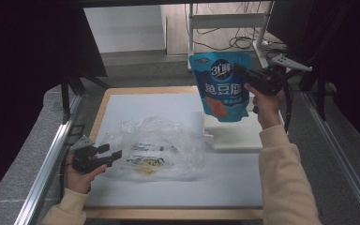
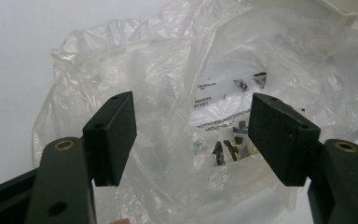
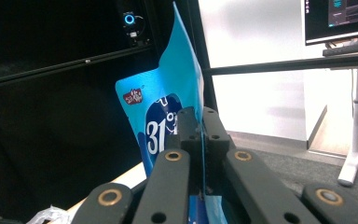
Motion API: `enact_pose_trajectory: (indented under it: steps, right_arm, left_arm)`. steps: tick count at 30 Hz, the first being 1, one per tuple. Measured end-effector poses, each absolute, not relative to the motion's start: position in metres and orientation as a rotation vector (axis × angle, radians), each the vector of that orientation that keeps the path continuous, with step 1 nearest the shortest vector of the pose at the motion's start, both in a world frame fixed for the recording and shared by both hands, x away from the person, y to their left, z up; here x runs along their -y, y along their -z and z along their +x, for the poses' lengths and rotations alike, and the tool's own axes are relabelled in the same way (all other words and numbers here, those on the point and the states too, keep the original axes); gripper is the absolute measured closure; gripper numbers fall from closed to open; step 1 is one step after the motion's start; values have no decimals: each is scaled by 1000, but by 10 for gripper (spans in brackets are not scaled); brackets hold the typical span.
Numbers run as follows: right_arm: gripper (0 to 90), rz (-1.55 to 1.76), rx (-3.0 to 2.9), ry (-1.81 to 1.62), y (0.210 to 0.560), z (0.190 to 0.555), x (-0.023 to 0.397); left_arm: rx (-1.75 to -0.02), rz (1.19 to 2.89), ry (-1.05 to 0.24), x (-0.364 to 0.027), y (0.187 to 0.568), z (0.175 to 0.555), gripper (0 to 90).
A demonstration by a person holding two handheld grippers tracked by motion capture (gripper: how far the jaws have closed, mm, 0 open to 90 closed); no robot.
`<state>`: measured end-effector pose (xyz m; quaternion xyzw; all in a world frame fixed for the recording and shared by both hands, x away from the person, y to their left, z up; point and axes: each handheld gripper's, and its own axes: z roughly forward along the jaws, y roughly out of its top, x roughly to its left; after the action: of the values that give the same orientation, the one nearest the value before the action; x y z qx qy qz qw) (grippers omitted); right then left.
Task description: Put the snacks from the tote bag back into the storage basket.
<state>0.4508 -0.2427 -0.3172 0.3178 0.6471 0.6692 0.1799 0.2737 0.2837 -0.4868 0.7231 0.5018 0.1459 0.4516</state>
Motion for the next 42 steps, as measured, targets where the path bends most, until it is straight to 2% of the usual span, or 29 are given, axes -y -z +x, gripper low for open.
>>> enact_pose_trajectory:
  steps: [8,29,42]
  right_arm:
    - [889,923,-1836,-1881,326,455,244]
    - [888,998,-1893,-1853,380,485,252]
    - [879,991,-1910,-1817,384,489,270]
  left_arm:
    - [-1242,1787,-356,-285,486,274,326]
    - [-1250,1789,-349,-286,488,274,325]
    - [-1246,1791,-350,-287,488,274,324]
